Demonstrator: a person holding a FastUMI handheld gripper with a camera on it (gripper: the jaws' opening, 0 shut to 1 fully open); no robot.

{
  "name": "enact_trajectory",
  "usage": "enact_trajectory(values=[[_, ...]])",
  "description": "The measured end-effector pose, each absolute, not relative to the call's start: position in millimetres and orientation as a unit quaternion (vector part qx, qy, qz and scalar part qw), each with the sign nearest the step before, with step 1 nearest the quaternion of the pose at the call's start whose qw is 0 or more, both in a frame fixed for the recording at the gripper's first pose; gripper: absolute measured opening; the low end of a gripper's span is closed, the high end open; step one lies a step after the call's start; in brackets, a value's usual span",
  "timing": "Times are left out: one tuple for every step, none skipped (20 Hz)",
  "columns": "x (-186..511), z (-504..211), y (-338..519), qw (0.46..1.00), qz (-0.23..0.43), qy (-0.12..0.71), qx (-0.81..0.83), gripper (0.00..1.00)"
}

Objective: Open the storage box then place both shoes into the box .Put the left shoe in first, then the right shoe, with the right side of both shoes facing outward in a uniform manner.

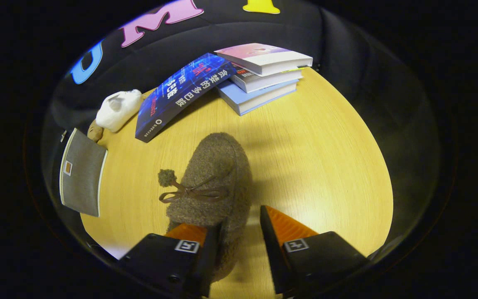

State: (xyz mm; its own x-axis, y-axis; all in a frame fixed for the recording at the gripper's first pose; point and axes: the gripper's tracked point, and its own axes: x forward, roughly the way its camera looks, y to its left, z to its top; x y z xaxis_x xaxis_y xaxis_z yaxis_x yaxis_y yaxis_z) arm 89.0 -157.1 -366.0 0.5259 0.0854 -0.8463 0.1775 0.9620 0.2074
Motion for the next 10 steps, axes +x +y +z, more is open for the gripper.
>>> enact_trajectory(values=[[89, -367, -154, 0.860, -0.026, 0.488, 0.147, 0.41], [90, -365, -153, 0.858, -0.027, 0.488, 0.155, 0.40], [92, -366, -154, 0.858, -0.034, 0.488, 0.157, 0.25], [91, -366, -158, 0.859, -0.044, 0.487, 0.152, 0.24], [91, -366, -161, 0.861, -0.049, 0.484, 0.151, 0.13], [90, -366, -160, 0.861, -0.047, 0.483, 0.151, 0.09], [90, -366, -161, 0.861, -0.046, 0.483, 0.153, 0.06], [89, -366, -161, 0.858, -0.046, 0.486, 0.159, 0.06], [89, -364, -163, 0.857, -0.050, 0.485, 0.166, 0.06], [90, -360, -163, 0.858, -0.052, 0.482, 0.171, 0.06]])
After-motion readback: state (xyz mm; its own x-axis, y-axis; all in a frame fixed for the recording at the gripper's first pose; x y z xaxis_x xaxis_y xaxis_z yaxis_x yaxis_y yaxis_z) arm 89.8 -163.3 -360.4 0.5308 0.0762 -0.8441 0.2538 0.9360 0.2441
